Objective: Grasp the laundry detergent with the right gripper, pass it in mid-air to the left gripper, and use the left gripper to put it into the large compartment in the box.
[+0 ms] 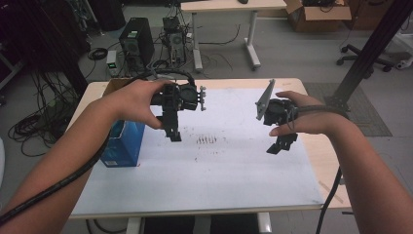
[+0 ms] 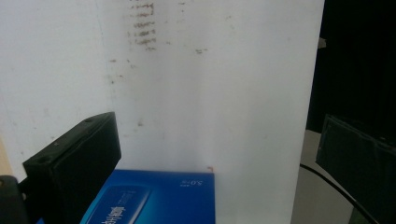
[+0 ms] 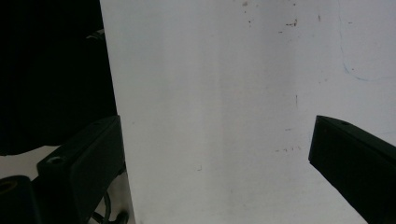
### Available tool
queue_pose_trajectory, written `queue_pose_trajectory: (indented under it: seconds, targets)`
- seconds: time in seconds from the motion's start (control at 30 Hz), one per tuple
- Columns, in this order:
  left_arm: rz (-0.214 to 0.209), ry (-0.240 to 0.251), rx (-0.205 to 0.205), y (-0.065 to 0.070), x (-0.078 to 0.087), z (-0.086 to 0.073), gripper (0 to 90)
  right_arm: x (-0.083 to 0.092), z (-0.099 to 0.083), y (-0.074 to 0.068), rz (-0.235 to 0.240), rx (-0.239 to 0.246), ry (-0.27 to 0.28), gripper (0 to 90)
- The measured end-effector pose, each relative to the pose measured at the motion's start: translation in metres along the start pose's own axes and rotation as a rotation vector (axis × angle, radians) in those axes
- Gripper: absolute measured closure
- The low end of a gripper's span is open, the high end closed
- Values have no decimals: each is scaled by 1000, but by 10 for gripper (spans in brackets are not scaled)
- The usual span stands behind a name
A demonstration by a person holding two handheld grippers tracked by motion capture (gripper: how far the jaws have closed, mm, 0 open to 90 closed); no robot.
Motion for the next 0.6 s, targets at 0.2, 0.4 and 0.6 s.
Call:
queue_pose_trajectory:
  seconds: [0.2,0.4,0.6]
  targets:
    - [3,-1,3,-1,1,-2,2,2,-1,0,1,-6,-6,34]
    - [5,6,5,-1,2,-2,2,0,1,1,5,0,-8,35]
    - [8,0,2,-2,2,-2,2,-1,2,0,9,3,-18,35]
Point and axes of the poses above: each handheld gripper's, and its own axes: x roughly backward along the jaws, z roughly out of its top, y roughly to its right, the point moved 9 cm from there along -x, roughly forward along the jaws, and after that the axes turned 12 degrees about x, right-handed, at the moved point
